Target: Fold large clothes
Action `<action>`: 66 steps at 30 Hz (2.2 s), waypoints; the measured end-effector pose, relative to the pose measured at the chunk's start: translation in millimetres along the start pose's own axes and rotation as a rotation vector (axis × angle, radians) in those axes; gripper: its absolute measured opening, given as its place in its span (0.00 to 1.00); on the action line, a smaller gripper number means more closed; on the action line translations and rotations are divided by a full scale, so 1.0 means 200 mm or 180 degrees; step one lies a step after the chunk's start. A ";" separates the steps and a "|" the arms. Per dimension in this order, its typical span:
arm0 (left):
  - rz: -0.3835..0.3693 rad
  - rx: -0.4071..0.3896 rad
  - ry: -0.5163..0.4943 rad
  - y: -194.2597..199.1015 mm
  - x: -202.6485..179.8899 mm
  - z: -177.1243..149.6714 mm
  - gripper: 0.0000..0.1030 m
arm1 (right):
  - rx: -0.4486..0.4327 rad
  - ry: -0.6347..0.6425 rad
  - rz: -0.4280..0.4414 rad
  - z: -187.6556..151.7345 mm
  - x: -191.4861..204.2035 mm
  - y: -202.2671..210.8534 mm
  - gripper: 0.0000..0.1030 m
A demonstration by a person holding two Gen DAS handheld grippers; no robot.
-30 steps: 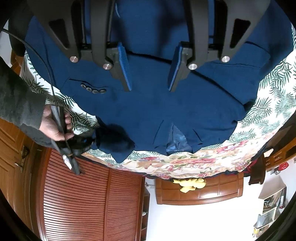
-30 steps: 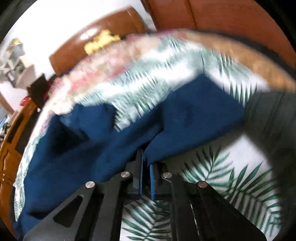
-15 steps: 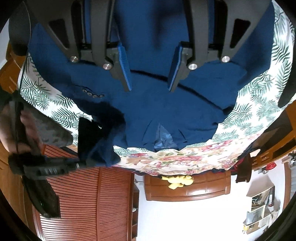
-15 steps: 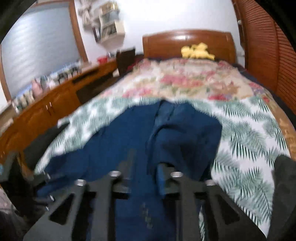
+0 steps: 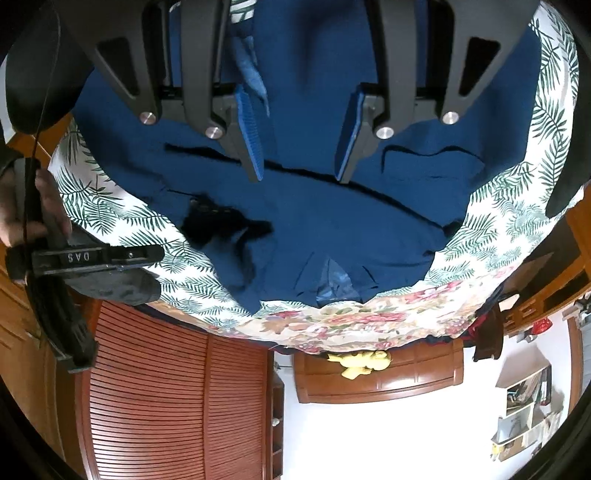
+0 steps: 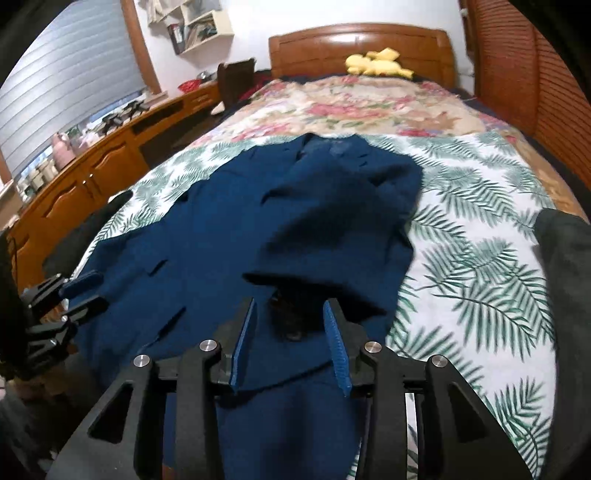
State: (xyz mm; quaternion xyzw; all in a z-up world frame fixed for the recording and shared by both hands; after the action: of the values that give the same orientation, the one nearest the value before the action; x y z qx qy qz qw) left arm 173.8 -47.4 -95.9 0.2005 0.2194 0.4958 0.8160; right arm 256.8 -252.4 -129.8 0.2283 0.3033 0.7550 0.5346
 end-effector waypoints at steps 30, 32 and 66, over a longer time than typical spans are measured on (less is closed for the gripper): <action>-0.0442 0.0919 -0.0506 -0.95 -0.55 0.37 0.37 | -0.0252 -0.0367 -0.0419 -0.32 -0.49 0.17 0.55; -0.0411 0.1034 -0.0556 -1.04 -0.58 0.36 0.37 | -0.0262 -0.0424 -0.0473 -0.31 -0.52 0.18 0.55; 0.0062 0.0126 -0.0334 -0.37 -0.10 0.61 0.02 | -0.0370 -0.0222 -0.0553 -0.17 -0.29 0.07 0.55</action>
State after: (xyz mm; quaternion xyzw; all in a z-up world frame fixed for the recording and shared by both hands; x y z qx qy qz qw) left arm 286.1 -110.6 -32.7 0.2444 0.1841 0.4881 0.8174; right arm 242.0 -317.6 -145.4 0.1958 0.2589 0.7138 0.6206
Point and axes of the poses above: each gripper's, at about its wrist camera, not at the fingertips, and y roughly against the way its jaws point, x to its left, z to its top, the point moved 2 cm from there along -y, roughly the way its jaws point, and after that the axes turned 12 degrees about -z, right-handed, at the moved point
